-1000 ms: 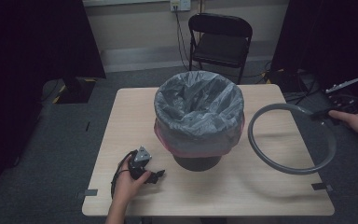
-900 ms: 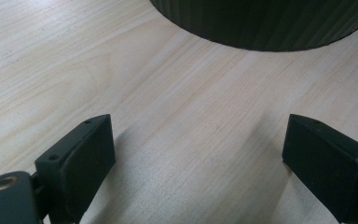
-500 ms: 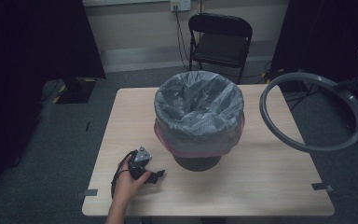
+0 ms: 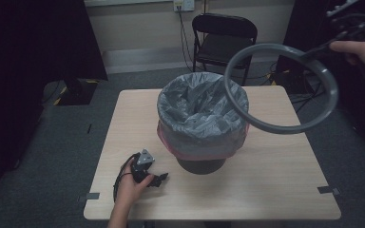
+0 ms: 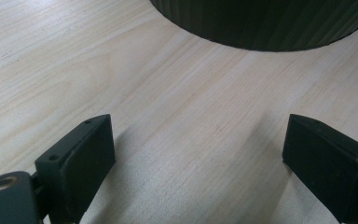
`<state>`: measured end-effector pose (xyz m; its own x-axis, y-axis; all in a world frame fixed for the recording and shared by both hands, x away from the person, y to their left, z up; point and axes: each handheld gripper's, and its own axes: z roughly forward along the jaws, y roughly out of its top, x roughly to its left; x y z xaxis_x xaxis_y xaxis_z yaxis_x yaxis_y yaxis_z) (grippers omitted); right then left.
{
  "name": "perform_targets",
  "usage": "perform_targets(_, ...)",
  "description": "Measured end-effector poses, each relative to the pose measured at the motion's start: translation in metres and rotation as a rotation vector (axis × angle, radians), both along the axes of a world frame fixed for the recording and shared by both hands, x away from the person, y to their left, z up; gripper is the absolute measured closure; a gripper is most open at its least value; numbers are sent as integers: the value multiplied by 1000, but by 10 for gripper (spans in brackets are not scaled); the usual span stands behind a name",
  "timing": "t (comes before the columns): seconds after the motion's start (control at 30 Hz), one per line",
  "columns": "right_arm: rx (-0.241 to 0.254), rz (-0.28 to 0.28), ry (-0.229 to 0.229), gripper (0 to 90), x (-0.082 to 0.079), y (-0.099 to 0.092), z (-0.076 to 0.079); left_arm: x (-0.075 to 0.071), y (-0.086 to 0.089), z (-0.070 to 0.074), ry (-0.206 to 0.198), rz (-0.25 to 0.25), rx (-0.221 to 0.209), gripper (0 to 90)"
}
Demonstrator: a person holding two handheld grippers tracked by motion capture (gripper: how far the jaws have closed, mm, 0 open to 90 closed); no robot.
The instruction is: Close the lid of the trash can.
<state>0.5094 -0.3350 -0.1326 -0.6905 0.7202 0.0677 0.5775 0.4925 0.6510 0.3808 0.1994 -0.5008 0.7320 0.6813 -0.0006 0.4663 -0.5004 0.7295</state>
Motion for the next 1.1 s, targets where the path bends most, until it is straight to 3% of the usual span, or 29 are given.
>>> perform_targets(0.2, -6, 38, 18, 801, 15, 58, -16, 0, 0, 0, 0, 1, 0, 83)
perform_targets(0.4, -14, 50, 63, 800, 26, 93, -30, -1, -1, 0, 0, 6, -1, 83)
perform_targets(0.67, -21, 38, 68, 799, 38, 120, -40, -1, -1, 0, 3, 9, -1, 76)
perform_targets(0.83, -42, 28, 45, 797, 40, 133, -45, -1, -1, 0, 3, 9, -1, 76)
perform_targets(1.1, -114, 16, 3, 794, 37, 154, -53, -1, -1, 0, 2, 8, -1, 76)
